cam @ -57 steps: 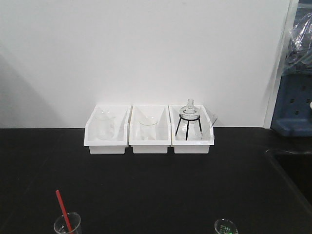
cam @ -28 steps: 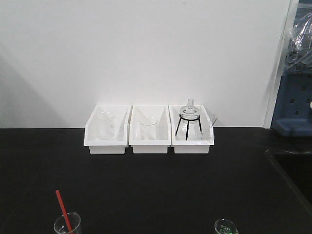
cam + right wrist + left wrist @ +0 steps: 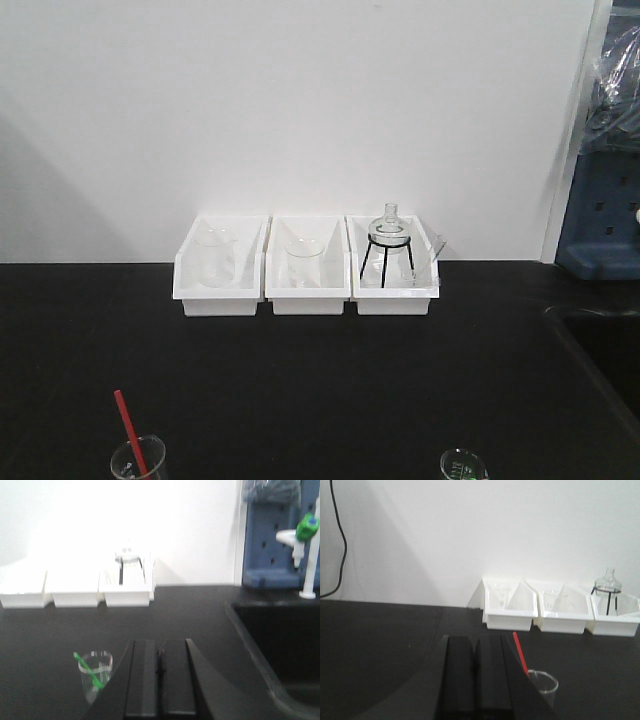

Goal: Sort red and green spoons into left cabinet

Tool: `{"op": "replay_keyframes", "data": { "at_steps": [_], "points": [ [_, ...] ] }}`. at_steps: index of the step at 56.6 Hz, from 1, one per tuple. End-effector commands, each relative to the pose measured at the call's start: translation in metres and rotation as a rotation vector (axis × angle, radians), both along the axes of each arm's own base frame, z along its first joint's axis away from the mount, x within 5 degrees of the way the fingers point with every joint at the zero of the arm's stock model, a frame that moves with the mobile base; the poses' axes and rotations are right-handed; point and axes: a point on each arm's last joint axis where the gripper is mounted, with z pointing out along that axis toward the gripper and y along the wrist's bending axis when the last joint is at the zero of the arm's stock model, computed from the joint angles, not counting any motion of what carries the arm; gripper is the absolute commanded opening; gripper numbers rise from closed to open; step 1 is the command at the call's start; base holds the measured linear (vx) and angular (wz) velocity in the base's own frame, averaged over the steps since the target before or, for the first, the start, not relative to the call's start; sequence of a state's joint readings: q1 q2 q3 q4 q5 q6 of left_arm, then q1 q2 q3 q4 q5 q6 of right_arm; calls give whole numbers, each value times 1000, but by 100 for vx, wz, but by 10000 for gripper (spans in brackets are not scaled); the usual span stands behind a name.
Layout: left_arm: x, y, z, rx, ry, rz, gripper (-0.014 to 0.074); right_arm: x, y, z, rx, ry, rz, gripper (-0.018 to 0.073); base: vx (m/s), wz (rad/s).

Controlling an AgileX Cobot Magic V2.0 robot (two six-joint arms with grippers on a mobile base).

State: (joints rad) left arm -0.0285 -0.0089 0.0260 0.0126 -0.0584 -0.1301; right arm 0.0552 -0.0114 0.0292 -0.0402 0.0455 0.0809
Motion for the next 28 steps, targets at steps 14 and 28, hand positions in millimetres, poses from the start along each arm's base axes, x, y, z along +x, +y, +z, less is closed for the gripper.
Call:
{"op": "replay_keyframes", "data": {
  "at_steps": [14, 28],
  "points": [
    [-8, 0, 30, -39, -256, -11, -4, -4, 0, 22, 50, -190, 4, -8, 0, 0],
    [-10, 0, 54, -24, -200, -9, -3, 1, -1, 48, -43, -19, -15, 1, 0, 0]
  ]
}}
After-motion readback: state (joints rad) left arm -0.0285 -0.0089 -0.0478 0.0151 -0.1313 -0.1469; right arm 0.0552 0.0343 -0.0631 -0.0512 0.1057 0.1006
